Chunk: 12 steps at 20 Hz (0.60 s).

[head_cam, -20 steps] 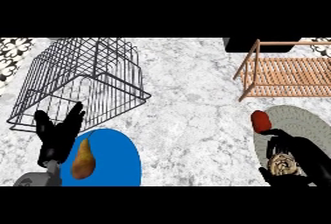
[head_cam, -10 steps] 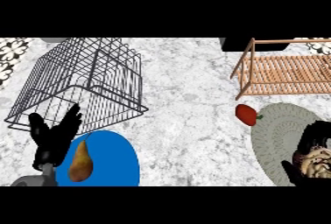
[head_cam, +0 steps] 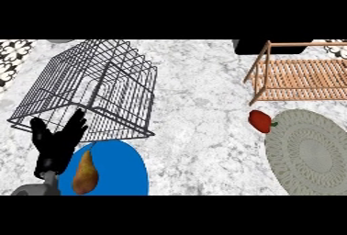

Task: Pick the cupcake from the placemat and place it in the tiered shelf

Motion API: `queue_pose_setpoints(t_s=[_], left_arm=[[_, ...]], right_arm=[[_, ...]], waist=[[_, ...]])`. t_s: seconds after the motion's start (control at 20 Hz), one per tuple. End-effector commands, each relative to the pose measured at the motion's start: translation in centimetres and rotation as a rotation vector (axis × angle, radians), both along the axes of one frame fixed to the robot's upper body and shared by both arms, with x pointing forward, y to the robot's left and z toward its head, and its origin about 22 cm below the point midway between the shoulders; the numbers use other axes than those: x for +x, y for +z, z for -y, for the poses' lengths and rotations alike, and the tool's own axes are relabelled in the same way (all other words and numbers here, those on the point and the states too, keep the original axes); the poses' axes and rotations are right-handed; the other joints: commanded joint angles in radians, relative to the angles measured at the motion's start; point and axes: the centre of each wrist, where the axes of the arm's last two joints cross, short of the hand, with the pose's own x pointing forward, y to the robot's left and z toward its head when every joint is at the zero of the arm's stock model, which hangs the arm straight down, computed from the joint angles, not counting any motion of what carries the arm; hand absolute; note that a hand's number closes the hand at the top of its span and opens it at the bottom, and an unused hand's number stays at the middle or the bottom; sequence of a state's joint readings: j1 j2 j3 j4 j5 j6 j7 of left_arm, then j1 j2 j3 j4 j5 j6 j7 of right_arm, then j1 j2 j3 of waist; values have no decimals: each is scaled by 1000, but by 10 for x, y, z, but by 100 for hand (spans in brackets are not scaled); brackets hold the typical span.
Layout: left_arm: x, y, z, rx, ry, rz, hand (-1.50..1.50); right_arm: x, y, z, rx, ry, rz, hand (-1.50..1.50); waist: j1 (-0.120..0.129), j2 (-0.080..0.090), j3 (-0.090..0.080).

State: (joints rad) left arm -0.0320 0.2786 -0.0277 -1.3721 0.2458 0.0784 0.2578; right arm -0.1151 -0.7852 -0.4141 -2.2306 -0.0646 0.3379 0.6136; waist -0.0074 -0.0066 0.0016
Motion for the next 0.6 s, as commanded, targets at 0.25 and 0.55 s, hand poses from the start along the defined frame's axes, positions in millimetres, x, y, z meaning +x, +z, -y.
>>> queue_pose_setpoints(t_s=[0.25, 0.55], left_arm=[[14, 8, 22, -2, -20, -33, 0], [9, -8, 18, 11, -20, -16, 0]], right_arm=[[32, 89, 43, 98, -116, 51, 150], [54, 120, 62, 102, -160, 57, 150]], waist=[[20, 8, -3], [21, 9, -3]])
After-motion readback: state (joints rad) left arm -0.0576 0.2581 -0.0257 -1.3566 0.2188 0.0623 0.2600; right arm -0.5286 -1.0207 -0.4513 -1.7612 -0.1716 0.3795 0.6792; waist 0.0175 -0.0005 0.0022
